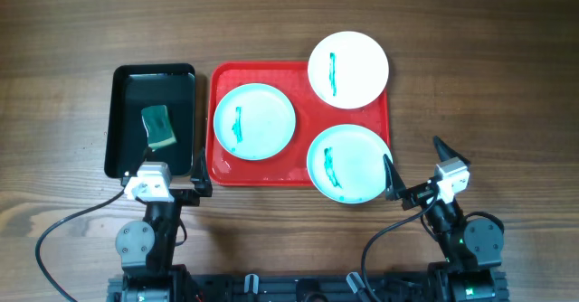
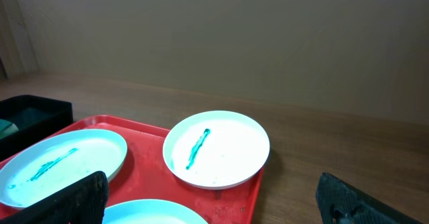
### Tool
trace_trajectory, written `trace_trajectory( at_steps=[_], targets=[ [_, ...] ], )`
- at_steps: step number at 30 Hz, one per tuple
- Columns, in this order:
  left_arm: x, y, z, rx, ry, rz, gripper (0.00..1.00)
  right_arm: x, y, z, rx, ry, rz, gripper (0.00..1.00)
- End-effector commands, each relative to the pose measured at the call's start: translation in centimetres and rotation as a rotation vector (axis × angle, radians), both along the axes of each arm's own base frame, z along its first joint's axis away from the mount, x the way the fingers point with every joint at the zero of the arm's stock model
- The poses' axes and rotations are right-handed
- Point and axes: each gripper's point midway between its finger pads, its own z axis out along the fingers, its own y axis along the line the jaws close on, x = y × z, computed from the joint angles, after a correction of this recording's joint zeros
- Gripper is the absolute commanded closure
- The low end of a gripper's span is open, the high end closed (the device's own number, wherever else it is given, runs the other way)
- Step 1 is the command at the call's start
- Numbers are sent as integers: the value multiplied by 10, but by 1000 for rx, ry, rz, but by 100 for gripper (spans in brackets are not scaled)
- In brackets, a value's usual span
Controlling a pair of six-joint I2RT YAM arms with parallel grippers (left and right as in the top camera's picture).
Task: Clean dirty plates on tray and stack at the side
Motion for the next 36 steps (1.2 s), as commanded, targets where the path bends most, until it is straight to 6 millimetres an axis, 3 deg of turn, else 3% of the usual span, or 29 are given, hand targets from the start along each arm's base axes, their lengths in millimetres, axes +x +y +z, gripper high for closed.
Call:
trace_trajectory(
  at_steps=[1, 33, 36],
  targets=[
    [0, 3, -2, 16, -1, 13, 0, 0, 0, 2, -10, -12, -4, 0],
    [0, 3, -2, 16, -1, 13, 0, 0, 0, 2, -11, -12, -4, 0],
    [0, 3, -2, 16, -1, 13, 0, 3, -9, 2, -23, -17, -55, 0]
  ],
)
